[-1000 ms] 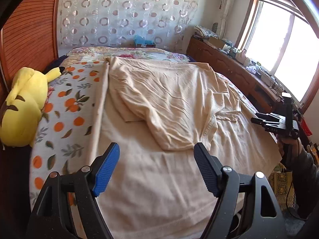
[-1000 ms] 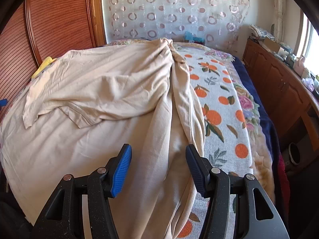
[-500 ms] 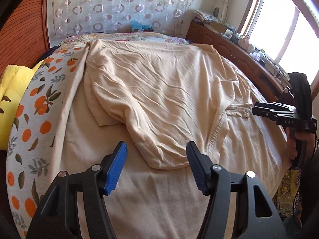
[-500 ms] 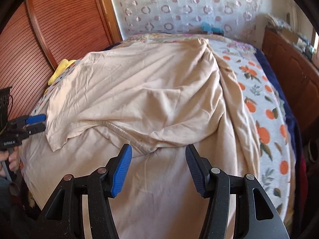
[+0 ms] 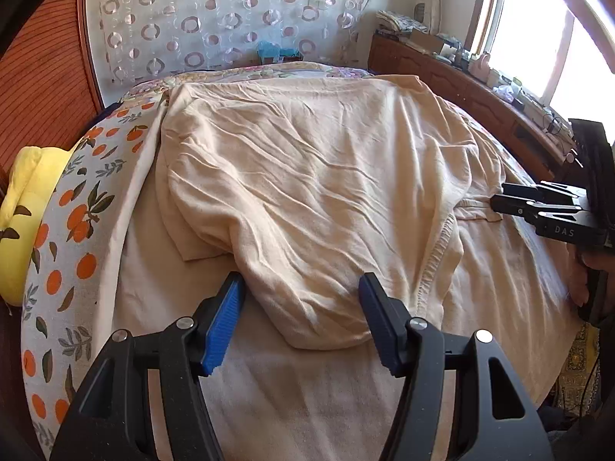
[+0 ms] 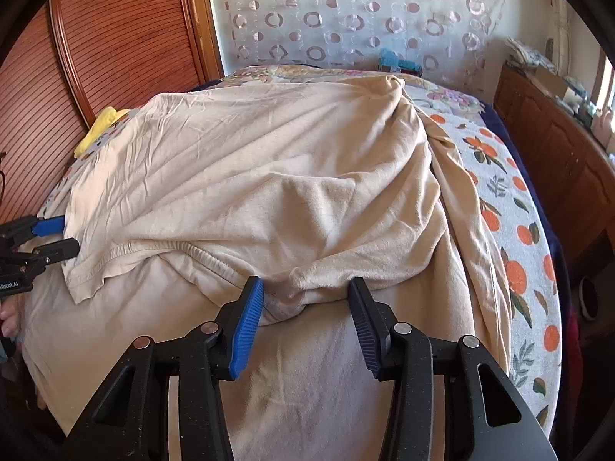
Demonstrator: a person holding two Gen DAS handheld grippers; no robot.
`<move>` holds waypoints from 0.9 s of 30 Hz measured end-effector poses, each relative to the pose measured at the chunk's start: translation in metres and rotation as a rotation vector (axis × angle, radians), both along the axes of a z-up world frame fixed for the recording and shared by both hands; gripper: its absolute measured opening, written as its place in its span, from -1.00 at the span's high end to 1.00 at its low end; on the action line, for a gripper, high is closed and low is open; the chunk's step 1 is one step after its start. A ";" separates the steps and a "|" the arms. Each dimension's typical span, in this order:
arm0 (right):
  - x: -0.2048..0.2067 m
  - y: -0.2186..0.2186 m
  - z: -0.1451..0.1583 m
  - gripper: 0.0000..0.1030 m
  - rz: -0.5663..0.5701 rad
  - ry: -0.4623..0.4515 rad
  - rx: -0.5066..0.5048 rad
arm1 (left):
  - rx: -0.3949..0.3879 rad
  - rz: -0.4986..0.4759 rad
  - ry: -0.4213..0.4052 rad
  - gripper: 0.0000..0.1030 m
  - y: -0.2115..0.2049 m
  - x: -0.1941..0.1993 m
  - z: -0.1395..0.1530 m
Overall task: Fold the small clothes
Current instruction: 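Grasp the shirt edge with both grippers and fold it over lengthwise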
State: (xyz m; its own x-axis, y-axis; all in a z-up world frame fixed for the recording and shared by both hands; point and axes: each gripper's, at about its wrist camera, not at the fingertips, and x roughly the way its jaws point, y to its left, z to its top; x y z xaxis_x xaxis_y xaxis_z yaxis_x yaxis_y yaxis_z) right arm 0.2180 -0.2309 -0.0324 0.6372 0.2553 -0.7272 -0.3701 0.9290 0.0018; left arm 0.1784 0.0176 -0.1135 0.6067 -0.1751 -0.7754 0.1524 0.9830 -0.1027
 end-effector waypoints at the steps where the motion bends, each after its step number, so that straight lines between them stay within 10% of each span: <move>1: -0.002 0.001 -0.001 0.22 0.005 -0.006 -0.001 | 0.002 0.000 0.000 -0.22 0.000 0.000 0.000; 8: -0.008 0.009 -0.005 0.88 0.052 -0.028 -0.007 | 0.017 -0.002 -0.010 -0.03 0.000 -0.002 0.000; 13: -0.015 0.007 -0.001 0.94 0.072 -0.064 0.011 | -0.033 -0.018 -0.019 0.83 0.003 -0.003 0.002; 27: -0.074 -0.034 0.051 0.95 0.141 -0.155 0.076 | -0.132 -0.063 -0.174 0.92 0.040 -0.054 0.073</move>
State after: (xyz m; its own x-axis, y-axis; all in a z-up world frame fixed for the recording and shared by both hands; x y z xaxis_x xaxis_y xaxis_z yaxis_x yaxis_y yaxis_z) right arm 0.1440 -0.2644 0.0182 0.6941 0.3999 -0.5985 -0.4976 0.8674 0.0025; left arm 0.1246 0.0572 -0.0401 0.7142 -0.3093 -0.6279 0.2393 0.9509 -0.1961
